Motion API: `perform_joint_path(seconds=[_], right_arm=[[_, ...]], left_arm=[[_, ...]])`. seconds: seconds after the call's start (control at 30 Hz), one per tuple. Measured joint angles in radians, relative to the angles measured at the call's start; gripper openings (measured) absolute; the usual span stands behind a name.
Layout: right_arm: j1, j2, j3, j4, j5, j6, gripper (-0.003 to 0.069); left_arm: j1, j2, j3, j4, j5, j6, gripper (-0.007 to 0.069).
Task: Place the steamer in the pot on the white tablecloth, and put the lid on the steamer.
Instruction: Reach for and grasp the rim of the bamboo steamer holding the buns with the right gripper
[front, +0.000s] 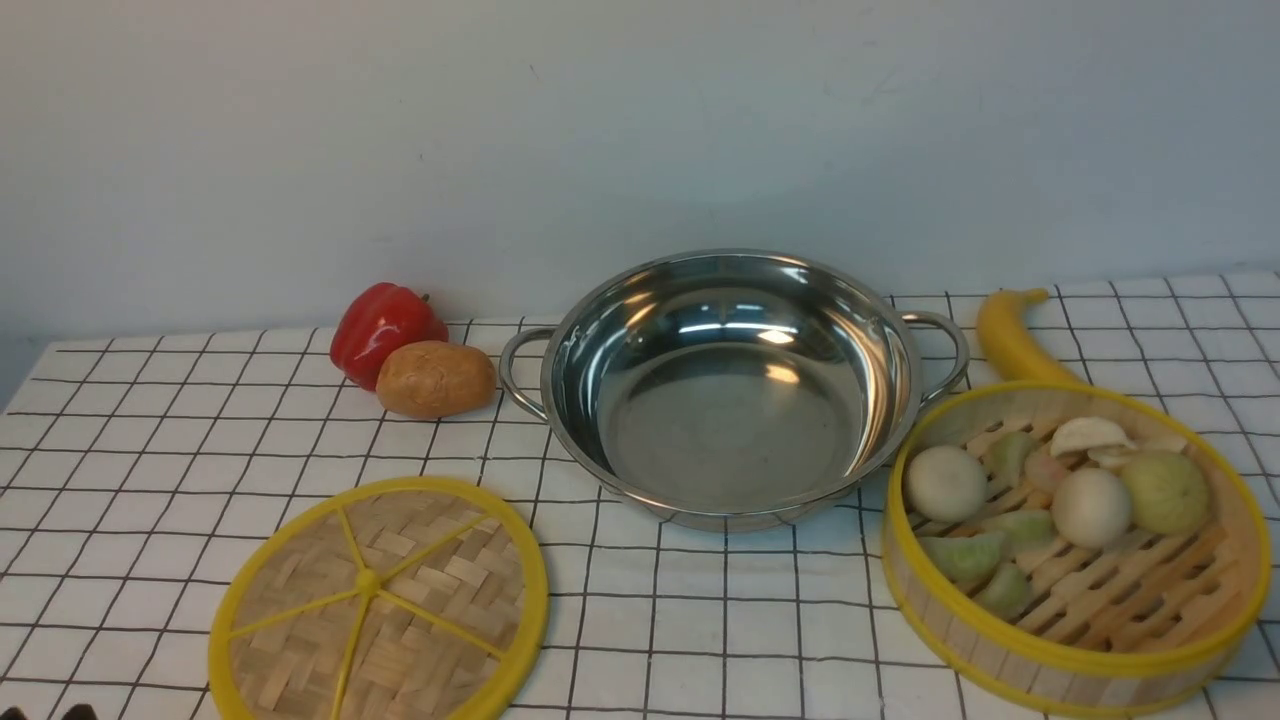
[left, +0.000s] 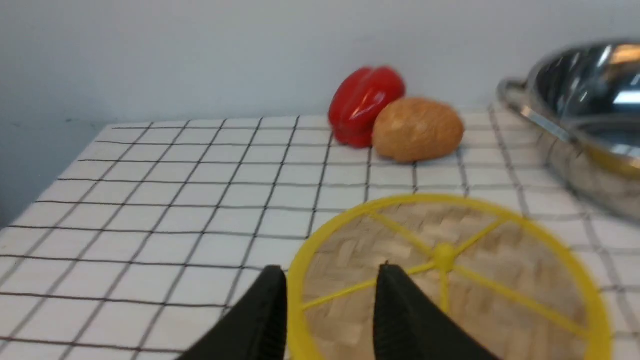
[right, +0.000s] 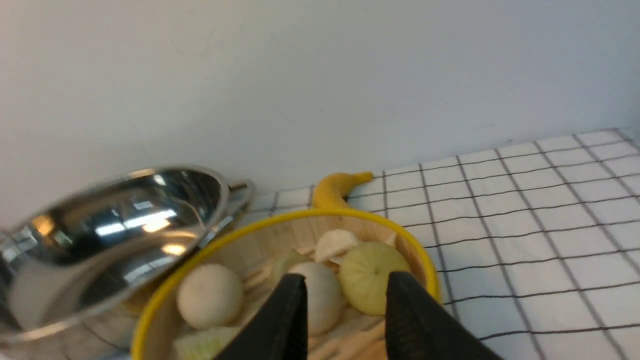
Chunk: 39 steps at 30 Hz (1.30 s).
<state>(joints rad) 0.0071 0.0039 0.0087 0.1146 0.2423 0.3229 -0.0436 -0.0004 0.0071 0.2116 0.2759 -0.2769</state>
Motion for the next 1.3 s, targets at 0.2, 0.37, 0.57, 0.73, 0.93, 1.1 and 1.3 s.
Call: perform_joint_path(seconds=[0.2,0.37,0.57,0.73,0.93,1.1,1.3], right_arm=[[0.000,0.000,0.000,0.218,-0.012,0.051,0.0242],[0.000,0.000,0.000,0.284,-0.017,0.061,0.0242],[0.000,0.000,0.000,0.343,-0.045,0.105,0.0242],[0.000,0.000,0.000,0.383,-0.049,0.135,0.0242],[0.000,0.000,0.000,0.476,-0.051,0.141,0.0242],[0.000,0.000,-0.008,0.543,-0.197,0.133,0.0242],[0.000,0.014,-0.187,0.418,-0.223,0.009,0.0242]], left_arm=[[0.000,0.000,0.000,-0.244,-0.121,-0.108,0.0243],[0.000,0.000,0.000,-0.299,-0.141,-0.124,0.0243],[0.000,0.000,0.000,-0.305,-0.198,-0.130,0.0243],[0.000,0.000,0.000,-0.306,-0.296,-0.130,0.0243],[0.000,0.000,0.000,-0.306,-0.428,-0.130,0.0243],[0.000,0.000,0.000,-0.289,-0.616,-0.130,0.0243],[0.000,0.043,-0.047,-0.181,-0.545,-0.130,0.0243]])
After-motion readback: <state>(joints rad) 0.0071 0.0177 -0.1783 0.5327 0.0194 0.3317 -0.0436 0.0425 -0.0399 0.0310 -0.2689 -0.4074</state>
